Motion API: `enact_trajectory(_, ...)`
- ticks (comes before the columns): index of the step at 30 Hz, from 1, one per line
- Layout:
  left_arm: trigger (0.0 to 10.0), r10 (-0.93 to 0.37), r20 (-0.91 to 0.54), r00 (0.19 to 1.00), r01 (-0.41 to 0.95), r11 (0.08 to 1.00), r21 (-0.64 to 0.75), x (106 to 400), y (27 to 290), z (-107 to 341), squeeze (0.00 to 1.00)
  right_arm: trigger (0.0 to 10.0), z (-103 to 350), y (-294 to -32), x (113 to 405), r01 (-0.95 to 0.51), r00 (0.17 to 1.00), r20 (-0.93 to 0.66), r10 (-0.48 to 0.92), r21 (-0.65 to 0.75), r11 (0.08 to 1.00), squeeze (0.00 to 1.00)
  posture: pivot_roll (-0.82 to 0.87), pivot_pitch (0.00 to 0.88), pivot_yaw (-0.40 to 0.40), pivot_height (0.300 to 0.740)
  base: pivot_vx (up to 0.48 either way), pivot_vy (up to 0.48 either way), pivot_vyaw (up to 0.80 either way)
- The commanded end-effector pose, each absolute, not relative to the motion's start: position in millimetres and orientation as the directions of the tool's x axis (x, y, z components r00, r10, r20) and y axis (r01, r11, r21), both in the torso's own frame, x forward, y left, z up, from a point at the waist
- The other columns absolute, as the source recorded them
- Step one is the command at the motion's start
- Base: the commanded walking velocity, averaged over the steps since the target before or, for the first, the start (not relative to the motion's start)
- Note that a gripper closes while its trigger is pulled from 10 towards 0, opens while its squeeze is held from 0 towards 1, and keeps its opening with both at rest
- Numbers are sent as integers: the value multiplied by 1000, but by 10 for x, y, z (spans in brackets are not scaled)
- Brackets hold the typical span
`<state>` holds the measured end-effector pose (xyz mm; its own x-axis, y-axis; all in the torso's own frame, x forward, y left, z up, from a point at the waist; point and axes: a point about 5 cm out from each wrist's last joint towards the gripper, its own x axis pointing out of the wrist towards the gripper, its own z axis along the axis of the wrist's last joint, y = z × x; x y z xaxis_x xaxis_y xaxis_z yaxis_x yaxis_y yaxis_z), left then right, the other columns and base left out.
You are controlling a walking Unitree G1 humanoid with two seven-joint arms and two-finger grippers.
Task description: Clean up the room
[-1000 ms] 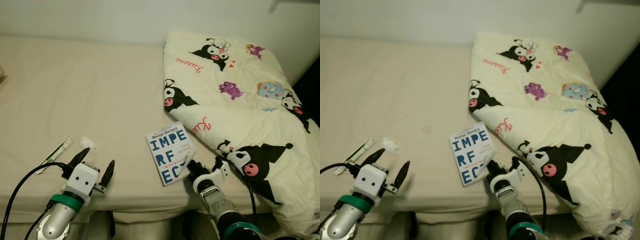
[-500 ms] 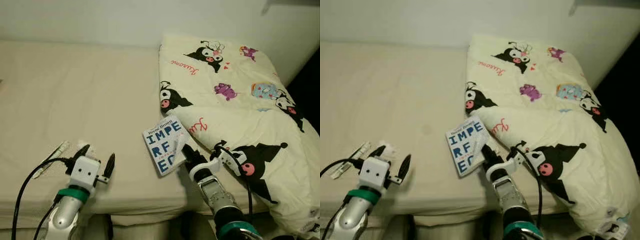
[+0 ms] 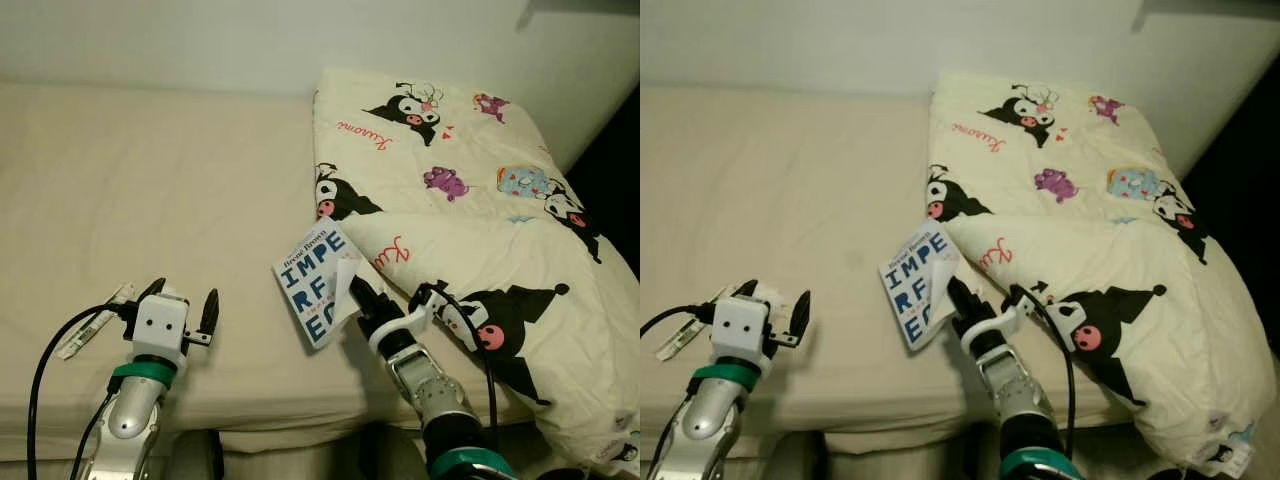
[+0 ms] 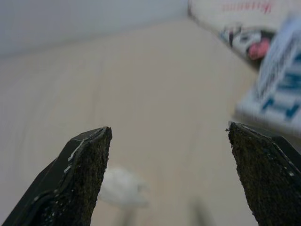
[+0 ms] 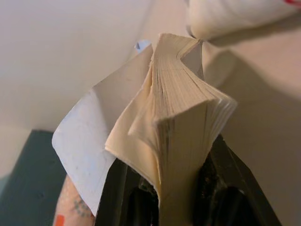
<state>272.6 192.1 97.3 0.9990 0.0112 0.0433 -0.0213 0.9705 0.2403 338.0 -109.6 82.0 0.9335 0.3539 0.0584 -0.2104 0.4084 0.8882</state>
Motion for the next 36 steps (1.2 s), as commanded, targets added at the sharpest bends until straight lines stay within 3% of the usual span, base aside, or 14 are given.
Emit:
enact_trajectory(1, 10000, 35, -18, 999, -29, 966, 255, 2709, 1932, 882, 0, 10000, 901, -1031, 3362, -253, 930, 106, 352, 879, 403, 0, 77, 0, -18, 588, 0, 0, 0)
enact_trajectory(6, 10000, 36, 4, 999, -36, 975, 218, 2716, 1933, 943, 0, 10000, 924, -1010, 3351, -266, 932, 98, 349, 839, 474, 0, 70, 0, -6, 588, 0, 0, 0)
enact_trajectory(15, 10000, 62, 78, 995, -76, 980, 184, 2797, 1914, 1127, 0, 10000, 922, -984, 3297, -231, 940, 97, 326, 886, 403, 0, 64, 0, 3, 602, 0, 0, 0)
enact_trajectory(21, 10000, 21, 88, 996, -41, 972, 232, 2822, 1849, 1148, 0, 10000, 890, -1015, 3285, -222, 943, 72, 326, 863, 454, 0, 59, 0, 8, 627, 0, 0, 0)
enact_trajectory(36, 10000, -31, 79, 996, 8, 962, 273, 2832, 1724, 1129, 0, 10000, 855, -1012, 3248, -198, 947, 47, 317, 862, 467, 0, 54, 0, 24, 682, 0, 0, 0)
